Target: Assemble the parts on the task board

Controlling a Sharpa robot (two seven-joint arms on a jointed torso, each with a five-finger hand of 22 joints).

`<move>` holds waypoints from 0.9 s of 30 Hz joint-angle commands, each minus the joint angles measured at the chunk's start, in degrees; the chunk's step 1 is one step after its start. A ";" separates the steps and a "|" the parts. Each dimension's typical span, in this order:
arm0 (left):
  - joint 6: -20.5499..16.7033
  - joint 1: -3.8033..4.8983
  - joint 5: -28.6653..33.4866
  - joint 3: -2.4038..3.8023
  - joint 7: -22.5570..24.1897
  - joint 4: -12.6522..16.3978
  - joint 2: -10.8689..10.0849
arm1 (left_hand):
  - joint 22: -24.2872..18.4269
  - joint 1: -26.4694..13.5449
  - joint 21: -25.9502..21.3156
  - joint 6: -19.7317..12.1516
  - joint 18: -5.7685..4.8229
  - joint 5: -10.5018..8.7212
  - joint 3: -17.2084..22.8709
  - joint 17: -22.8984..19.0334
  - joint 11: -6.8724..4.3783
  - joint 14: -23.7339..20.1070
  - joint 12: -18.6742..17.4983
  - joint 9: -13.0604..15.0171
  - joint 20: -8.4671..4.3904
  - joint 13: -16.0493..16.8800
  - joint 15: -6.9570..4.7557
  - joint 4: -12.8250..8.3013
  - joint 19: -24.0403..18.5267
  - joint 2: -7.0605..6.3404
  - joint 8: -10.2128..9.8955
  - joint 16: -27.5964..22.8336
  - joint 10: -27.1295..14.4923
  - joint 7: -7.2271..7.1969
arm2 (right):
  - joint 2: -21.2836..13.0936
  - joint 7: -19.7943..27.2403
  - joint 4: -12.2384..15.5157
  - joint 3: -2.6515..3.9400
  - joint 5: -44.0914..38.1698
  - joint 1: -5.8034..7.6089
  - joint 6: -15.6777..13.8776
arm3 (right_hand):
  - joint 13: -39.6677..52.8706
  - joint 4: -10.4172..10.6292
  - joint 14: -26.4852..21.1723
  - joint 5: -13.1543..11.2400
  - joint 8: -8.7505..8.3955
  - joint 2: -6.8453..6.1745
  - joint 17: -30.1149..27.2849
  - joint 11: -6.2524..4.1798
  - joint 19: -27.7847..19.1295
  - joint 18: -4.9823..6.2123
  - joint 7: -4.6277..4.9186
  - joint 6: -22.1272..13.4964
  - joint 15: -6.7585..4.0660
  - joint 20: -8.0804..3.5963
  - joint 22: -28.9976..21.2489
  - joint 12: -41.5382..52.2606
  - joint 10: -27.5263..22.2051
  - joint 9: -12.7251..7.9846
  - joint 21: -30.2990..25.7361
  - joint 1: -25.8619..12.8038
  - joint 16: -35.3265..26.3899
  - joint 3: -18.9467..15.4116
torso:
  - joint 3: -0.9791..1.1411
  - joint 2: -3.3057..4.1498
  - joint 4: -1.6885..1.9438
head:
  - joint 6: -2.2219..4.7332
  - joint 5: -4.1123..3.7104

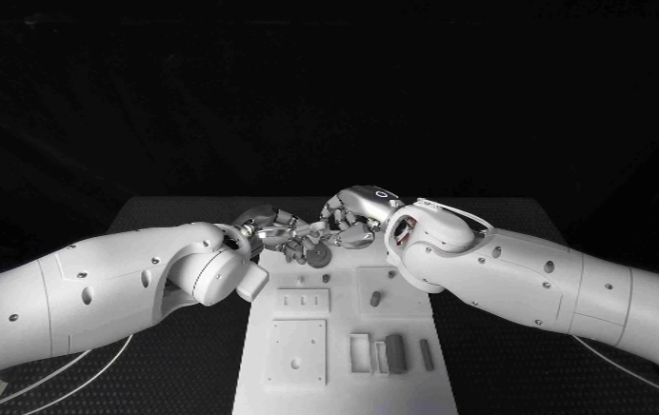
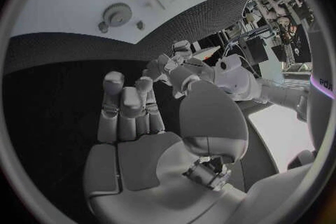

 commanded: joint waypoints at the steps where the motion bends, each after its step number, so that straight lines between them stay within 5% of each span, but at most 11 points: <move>1: -0.07 0.02 0.38 0.05 -0.01 0.05 0.19 | 0.11 0.49 0.10 0.19 0.54 -0.24 -0.33 -0.14 -0.26 -0.27 0.16 0.03 -0.17 0.15 -0.12 0.02 -0.14 0.11 0.15 0.22 -0.04 0.05 | 0.17 -0.03 0.18 0.00 -0.72 -0.06 0.54 | 0.08 0.27 -0.06 0.04 0.01 -0.02 0.06 0.16 0.15 0.81 1.75 1.64 -0.26 -0.10 1.02 0.29 -0.42 0.07 0.22 -0.11 0.15 0.01 | 0.06 0.04 0.00 | 0.00 0.00; 27: 0.59 0.02 0.64 0.05 -0.20 0.04 0.58 | 0.32 0.25 -0.07 -0.29 0.52 -0.24 -0.37 -0.47 -0.17 -0.54 -0.17 -0.16 -0.16 0.66 -0.07 0.02 -0.30 0.30 -0.25 0.43 -0.26 0.29 | 1.17 0.37 -0.03 0.00 -0.55 -0.44 0.86 | 0.15 0.34 -0.06 0.04 -0.02 0.14 0.06 0.16 0.15 0.81 1.74 1.70 -0.27 -0.12 1.00 0.42 -0.43 0.10 0.27 -0.19 0.18 0.04 | 0.00 0.03 0.03 | -0.24 -0.09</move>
